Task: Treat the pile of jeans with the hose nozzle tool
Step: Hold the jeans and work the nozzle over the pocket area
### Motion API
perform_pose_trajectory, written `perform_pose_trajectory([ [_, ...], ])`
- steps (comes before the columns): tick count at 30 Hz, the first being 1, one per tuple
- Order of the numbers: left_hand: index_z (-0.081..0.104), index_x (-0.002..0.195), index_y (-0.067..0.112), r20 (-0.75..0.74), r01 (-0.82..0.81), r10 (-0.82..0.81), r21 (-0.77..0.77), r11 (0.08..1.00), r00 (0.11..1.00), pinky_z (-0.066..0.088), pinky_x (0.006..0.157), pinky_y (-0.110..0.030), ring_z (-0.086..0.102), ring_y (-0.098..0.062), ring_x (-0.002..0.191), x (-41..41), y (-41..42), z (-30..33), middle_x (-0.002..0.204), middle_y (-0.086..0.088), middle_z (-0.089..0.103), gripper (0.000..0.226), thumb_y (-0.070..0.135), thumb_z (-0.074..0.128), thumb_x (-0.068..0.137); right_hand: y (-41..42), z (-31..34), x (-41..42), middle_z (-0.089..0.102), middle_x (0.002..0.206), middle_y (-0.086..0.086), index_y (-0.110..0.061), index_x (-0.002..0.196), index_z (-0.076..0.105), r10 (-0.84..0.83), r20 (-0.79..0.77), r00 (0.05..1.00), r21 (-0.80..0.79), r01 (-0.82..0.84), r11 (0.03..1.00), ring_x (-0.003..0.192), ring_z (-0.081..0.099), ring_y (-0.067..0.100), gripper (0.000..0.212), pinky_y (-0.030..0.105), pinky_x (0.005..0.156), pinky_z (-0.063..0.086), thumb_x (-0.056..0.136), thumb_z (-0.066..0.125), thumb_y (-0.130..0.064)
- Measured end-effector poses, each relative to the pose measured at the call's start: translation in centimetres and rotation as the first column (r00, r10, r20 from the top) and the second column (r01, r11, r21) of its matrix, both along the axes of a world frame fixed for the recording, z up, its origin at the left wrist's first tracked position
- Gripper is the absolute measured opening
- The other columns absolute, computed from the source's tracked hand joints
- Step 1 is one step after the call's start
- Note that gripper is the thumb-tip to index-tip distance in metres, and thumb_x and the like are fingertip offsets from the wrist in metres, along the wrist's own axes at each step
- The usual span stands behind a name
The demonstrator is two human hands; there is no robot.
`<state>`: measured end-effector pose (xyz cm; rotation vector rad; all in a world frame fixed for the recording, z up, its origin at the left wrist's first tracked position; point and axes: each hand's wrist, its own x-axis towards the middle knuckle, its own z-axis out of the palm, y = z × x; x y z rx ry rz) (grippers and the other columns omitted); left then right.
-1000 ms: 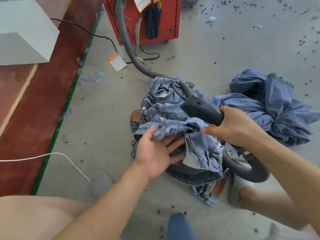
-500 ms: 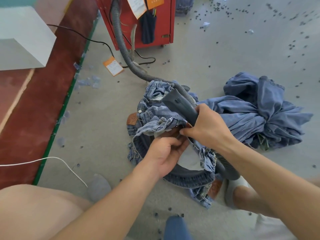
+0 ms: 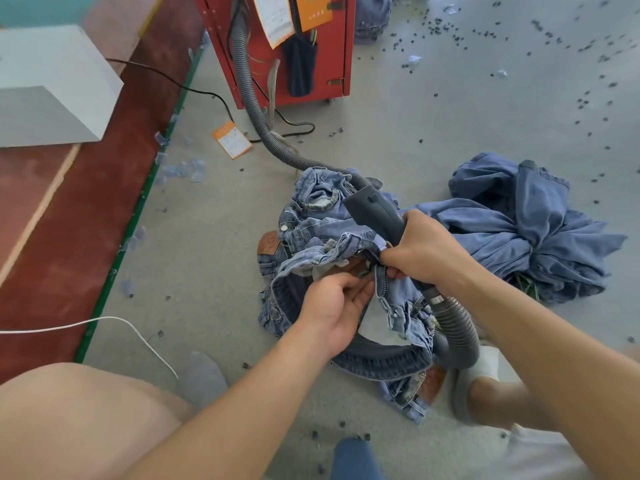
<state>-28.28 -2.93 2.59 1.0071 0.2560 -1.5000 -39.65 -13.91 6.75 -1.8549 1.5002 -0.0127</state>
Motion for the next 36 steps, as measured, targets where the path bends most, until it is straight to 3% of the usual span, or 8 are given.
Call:
perform_pose_trajectory([
  [7, 0.068, 0.102, 0.002, 0.036, -0.014, 0.012, 0.069, 0.998, 0.999, 0.06, 0.066, -0.027, 0.073, -0.02, 0.068, -0.2, -0.5, -0.7, 0.083, -0.012, 0.075, 0.024, -0.009, 0.047, 0.098, -0.1, -0.2, 0.3, 0.075, 0.069, 0.01, -0.01, 0.102, 0.049, 0.005, -0.024, 1.0, -0.021, -0.006, 1.0, 0.066, 0.076, 0.029, 0.037, 0.054, 0.066, 0.064, 0.075, 0.073, -0.015],
  [9, 0.068, 0.095, 0.009, 0.05, 0.096, -0.103, 0.138, 0.986, 0.993, 0.057, 0.063, -0.028, 0.07, -0.017, 0.063, -0.3, -0.5, -0.9, 0.074, -0.006, 0.072, 0.014, 0.011, 0.056, 0.103, 0.0, 0.0, 0.5, 0.073, 0.07, 0.01, -0.01, 0.098, 0.05, 0.025, -0.043, 0.999, -0.049, -0.027, 0.998, 0.065, 0.074, 0.028, 0.038, 0.05, 0.062, 0.063, 0.071, 0.077, -0.015],
  [12, 0.072, 0.097, 0.013, -0.082, 0.393, -0.385, 0.172, 0.903, 0.919, 0.054, 0.069, -0.032, 0.067, -0.021, 0.073, -0.8, -0.7, -0.6, 0.083, -0.005, 0.073, 0.044, 0.054, 0.056, 0.1, 0.6, 0.1, 0.9, 0.068, 0.074, 0.01, -0.013, 0.093, 0.049, 0.048, -0.036, 0.998, -0.101, -0.052, 0.993, 0.065, 0.068, 0.025, 0.04, 0.042, 0.054, 0.056, 0.07, 0.081, -0.02],
  [19, 0.069, 0.104, -0.001, -0.171, 0.205, -0.196, 0.037, 0.978, 0.966, 0.059, 0.08, -0.043, 0.077, -0.029, 0.081, -0.2, -2.9, -0.9, 0.095, -0.021, 0.077, 0.034, 0.015, 0.04, 0.11, 2.4, 0.6, 0.8, 0.053, 0.081, -0.005, -0.022, 0.098, 0.045, 0.14, 0.04, 0.989, -0.194, -0.13, 0.972, 0.067, 0.051, 0.007, 0.04, 0.025, 0.049, 0.032, 0.082, 0.08, -0.03],
  [24, 0.07, 0.107, 0.003, -0.104, 0.207, -0.204, 0.015, 0.978, 0.973, 0.044, 0.115, -0.047, 0.067, -0.03, 0.103, -0.3, -3.8, -2.2, 0.104, -0.017, 0.075, 0.031, 0.017, 0.043, 0.11, 2.8, 1.7, 0.6, 0.052, 0.083, -0.01, -0.025, 0.104, 0.045, 0.171, 0.065, 0.983, -0.209, -0.154, 0.966, 0.069, 0.051, 0.003, 0.04, 0.021, 0.051, 0.031, 0.083, 0.079, -0.024],
  [29, 0.066, 0.122, 0.003, -0.091, 0.099, -0.09, 0.095, 0.991, 0.992, 0.053, 0.096, -0.043, 0.068, -0.031, 0.103, -1.2, -2.3, -2.1, 0.113, -0.018, 0.072, 0.031, 0.02, 0.044, 0.11, 2.8, 2.5, 0.6, 0.062, 0.09, 0.005, -0.016, 0.11, 0.05, 0.094, 0.11, 0.989, -0.086, -0.084, 0.993, 0.073, 0.066, 0.022, 0.042, 0.042, 0.057, 0.056, 0.082, 0.081, -0.025],
  [32, 0.079, 0.096, 0.002, -0.132, -0.085, 0.099, 0.108, 0.991, 0.986, 0.057, 0.088, -0.044, 0.073, -0.032, 0.086, -1.5, 2.6, -1.6, 0.105, -0.017, 0.074, 0.033, 0.013, 0.049, 0.093, 3.0, 2.1, 0.3, 0.061, 0.09, 0.003, -0.017, 0.105, 0.049, 0.132, 0.056, 0.99, -0.067, -0.128, 0.989, 0.074, 0.066, 0.021, 0.042, 0.043, 0.06, 0.057, 0.083, 0.083, -0.03],
  [36, 0.077, 0.114, 0.007, -0.173, 0.134, -0.145, -0.071, 0.988, 0.974, 0.055, 0.087, -0.045, 0.07, -0.031, 0.094, -0.3, 4.3, 1.3, 0.112, -0.015, 0.071, 0.053, 0.053, 0.064, 0.091, 3.6, 1.5, -0.3, 0.064, 0.082, -0.003, -0.023, 0.106, 0.047, 0.215, 0.038, 0.976, -0.008, -0.215, 0.977, 0.058, 0.065, 0.01, 0.043, 0.028, 0.049, 0.048, 0.083, 0.082, -0.035],
])
